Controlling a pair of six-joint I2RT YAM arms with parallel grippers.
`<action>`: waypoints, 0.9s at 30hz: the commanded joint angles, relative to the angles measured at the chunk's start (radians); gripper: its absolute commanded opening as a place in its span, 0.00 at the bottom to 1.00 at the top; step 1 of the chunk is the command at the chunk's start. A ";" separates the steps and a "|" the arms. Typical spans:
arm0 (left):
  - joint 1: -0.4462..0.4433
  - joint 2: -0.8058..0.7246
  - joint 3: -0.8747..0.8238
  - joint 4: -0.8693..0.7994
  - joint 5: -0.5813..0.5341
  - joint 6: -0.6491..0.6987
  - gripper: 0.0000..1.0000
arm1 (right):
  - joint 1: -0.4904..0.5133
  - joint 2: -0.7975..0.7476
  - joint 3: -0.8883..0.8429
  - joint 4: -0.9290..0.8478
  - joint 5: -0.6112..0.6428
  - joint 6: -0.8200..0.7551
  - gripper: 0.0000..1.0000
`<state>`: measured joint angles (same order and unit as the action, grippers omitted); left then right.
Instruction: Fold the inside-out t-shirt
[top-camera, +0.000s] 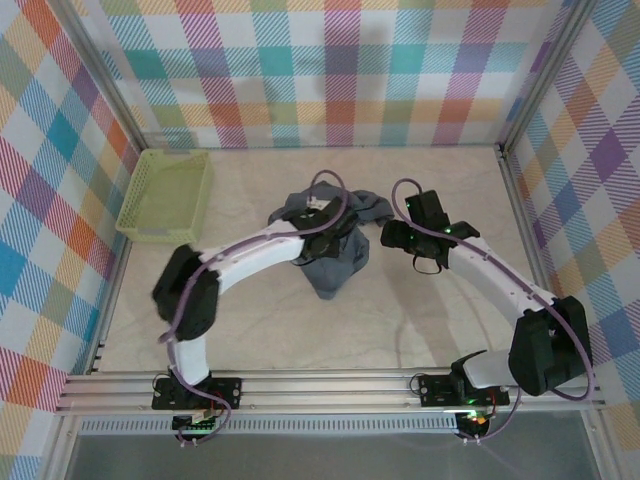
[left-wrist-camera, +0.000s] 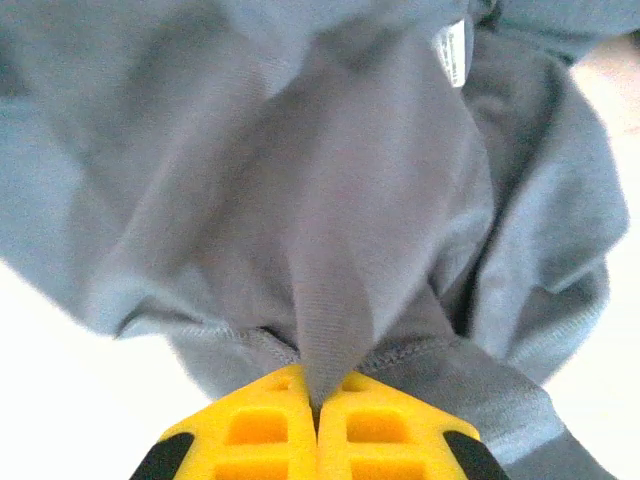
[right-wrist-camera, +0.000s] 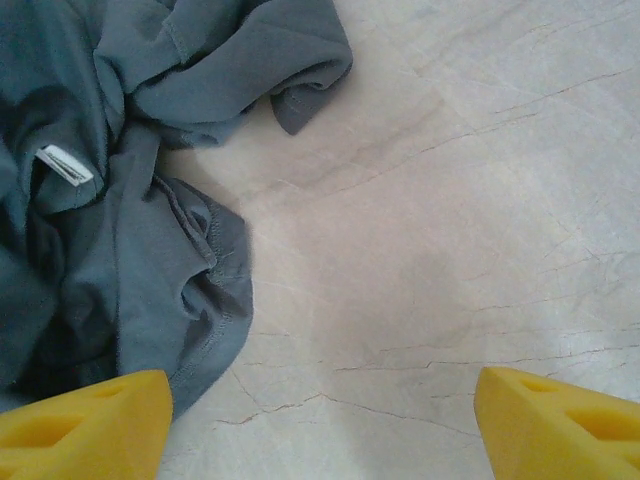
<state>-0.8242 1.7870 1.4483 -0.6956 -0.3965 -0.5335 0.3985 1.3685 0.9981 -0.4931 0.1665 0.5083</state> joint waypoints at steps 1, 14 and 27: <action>-0.002 -0.208 -0.145 0.025 -0.044 -0.007 0.00 | 0.002 0.069 0.062 0.012 -0.035 -0.034 0.78; 0.141 -0.654 -0.540 -0.021 -0.103 -0.148 0.00 | 0.002 0.451 0.373 0.017 -0.044 -0.148 0.74; 0.239 -0.628 -0.530 0.005 -0.073 -0.078 0.00 | 0.009 0.772 0.706 -0.073 -0.224 -0.154 0.62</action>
<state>-0.5941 1.1530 0.9134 -0.7002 -0.4656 -0.6342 0.3988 2.0789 1.6203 -0.5144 0.0303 0.3668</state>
